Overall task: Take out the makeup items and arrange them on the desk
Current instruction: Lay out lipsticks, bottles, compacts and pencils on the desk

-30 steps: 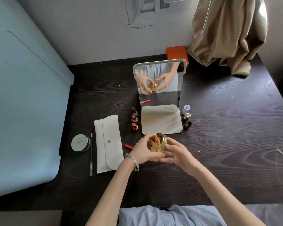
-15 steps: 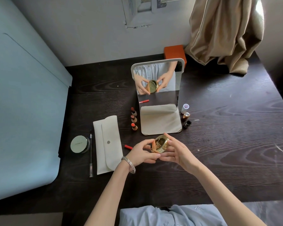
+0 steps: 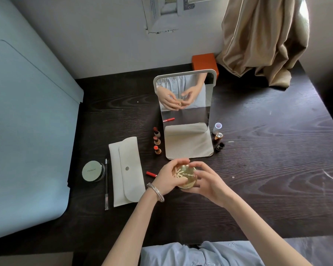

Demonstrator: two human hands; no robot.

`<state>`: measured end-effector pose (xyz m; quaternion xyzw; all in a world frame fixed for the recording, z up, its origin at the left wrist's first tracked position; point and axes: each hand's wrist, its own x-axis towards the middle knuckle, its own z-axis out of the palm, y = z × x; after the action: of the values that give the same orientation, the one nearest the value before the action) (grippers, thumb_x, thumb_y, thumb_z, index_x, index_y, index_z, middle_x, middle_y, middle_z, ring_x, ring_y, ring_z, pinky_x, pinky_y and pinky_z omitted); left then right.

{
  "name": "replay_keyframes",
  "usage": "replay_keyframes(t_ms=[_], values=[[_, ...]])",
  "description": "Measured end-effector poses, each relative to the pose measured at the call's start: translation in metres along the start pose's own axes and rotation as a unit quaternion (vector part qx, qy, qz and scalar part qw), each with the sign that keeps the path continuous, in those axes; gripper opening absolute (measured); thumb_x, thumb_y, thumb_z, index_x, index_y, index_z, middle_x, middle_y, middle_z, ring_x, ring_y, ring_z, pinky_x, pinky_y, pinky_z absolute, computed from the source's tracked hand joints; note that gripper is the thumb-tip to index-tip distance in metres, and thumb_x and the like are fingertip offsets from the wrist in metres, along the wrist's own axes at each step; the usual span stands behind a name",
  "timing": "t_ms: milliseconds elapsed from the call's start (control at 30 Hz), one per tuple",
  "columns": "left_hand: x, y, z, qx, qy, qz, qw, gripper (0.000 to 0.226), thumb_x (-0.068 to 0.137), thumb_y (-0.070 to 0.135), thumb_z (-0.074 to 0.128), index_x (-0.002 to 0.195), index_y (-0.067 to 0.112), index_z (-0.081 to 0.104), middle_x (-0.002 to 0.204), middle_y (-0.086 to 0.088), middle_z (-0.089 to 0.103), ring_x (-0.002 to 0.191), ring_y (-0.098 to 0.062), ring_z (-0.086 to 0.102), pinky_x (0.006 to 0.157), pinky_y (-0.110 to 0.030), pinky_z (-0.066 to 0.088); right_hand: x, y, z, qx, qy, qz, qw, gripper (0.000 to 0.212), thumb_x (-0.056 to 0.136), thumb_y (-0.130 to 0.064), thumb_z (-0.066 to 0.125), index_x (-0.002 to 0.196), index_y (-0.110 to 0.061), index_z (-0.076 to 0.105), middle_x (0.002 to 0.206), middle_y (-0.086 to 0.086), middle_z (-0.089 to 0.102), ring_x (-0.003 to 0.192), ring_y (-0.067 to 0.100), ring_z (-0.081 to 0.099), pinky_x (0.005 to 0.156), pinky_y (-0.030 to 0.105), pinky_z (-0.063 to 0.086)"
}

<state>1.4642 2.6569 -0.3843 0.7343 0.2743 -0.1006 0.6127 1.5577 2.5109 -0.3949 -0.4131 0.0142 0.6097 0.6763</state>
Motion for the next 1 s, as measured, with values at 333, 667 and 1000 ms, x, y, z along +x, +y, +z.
replay_keyframes(t_ms=[333,667,1000], values=[[0.002,0.011,0.013,-0.310,0.033,-0.161,0.936,0.040,0.090,0.019,0.060,0.127,0.013,0.047,0.127,-0.014,0.055,0.110,-0.026,0.061,0.082,-0.035,0.057,0.006,0.003,0.005,-0.194,0.108,-0.143,0.965,0.026,0.084,0.009,0.059,0.104,-0.006,0.058,0.101,0.005,0.070,0.096,0.020,0.065,0.080,0.029,0.054],[0.000,0.013,0.013,-0.169,0.055,-0.056,0.982,0.076,0.082,0.011,0.065,0.146,0.025,0.025,0.150,0.000,0.033,0.134,-0.019,0.038,0.110,-0.034,0.035,0.009,-0.008,0.008,-0.168,0.091,-0.087,0.978,0.008,0.094,-0.006,0.051,0.100,-0.005,0.057,0.099,0.007,0.067,0.092,0.018,0.063,0.091,0.041,0.051],[0.008,0.033,0.018,0.249,-0.017,-0.046,0.967,0.056,0.091,0.032,0.043,0.145,0.029,0.030,0.137,0.000,0.049,0.123,-0.021,0.048,0.103,-0.036,0.040,0.003,-0.005,0.007,-0.023,0.018,0.012,0.999,0.038,0.094,-0.001,0.042,0.120,-0.024,0.059,0.112,0.016,0.066,0.101,0.026,0.066,0.084,0.040,0.054]])
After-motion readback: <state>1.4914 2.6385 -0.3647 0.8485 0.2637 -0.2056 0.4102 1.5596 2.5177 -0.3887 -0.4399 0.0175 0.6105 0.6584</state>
